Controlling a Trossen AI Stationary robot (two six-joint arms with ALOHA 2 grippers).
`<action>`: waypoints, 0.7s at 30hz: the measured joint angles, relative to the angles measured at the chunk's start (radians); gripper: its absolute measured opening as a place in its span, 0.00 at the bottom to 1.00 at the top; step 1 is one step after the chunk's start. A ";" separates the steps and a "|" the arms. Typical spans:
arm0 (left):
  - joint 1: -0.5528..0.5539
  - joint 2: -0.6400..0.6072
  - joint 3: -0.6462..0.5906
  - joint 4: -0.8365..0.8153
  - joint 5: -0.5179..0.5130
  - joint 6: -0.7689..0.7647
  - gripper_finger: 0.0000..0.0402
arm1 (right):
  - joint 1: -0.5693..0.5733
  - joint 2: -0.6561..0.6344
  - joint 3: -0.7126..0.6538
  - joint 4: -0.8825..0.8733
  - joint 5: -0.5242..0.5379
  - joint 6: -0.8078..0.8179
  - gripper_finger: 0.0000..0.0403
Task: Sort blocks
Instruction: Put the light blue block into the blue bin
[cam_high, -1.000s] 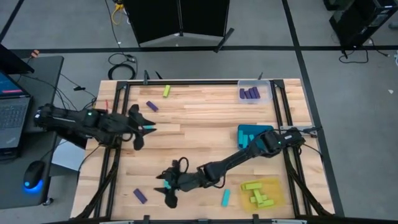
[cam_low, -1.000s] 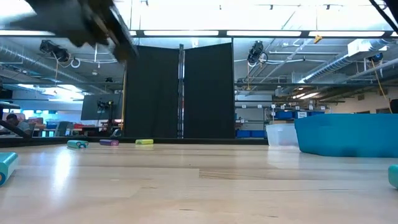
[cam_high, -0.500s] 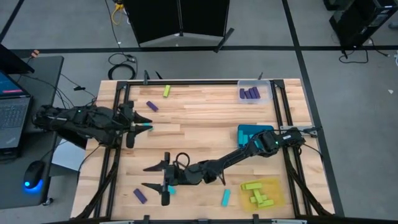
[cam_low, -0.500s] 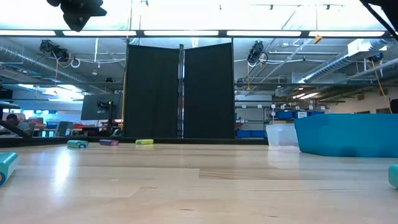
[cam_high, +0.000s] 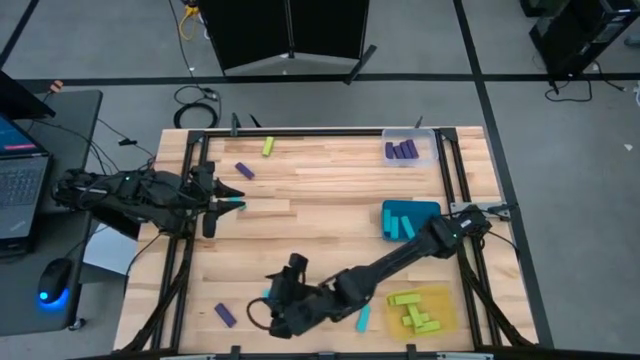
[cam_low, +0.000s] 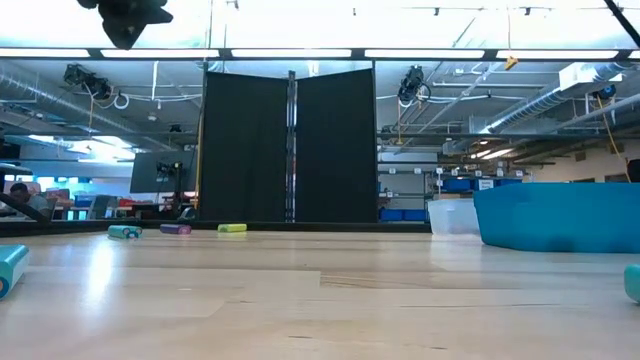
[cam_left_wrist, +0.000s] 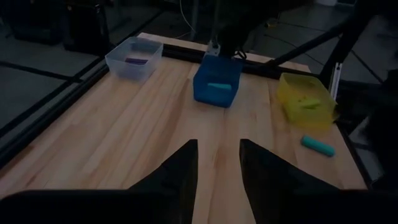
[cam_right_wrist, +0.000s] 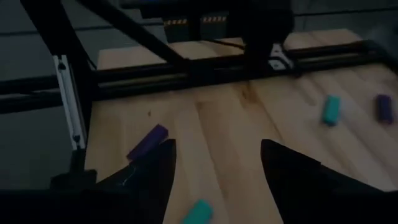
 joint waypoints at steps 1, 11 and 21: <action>0.000 0.000 0.000 0.000 0.000 0.000 0.31 | 0.008 -0.001 0.036 -0.062 0.009 0.009 0.61; 0.000 0.000 -0.001 -0.008 -0.001 0.010 0.31 | 0.086 -0.031 0.030 -0.531 -0.261 0.477 0.61; 0.000 0.007 -0.001 -0.001 -0.004 0.024 0.31 | 0.151 -0.030 0.031 -0.667 -0.599 0.932 0.60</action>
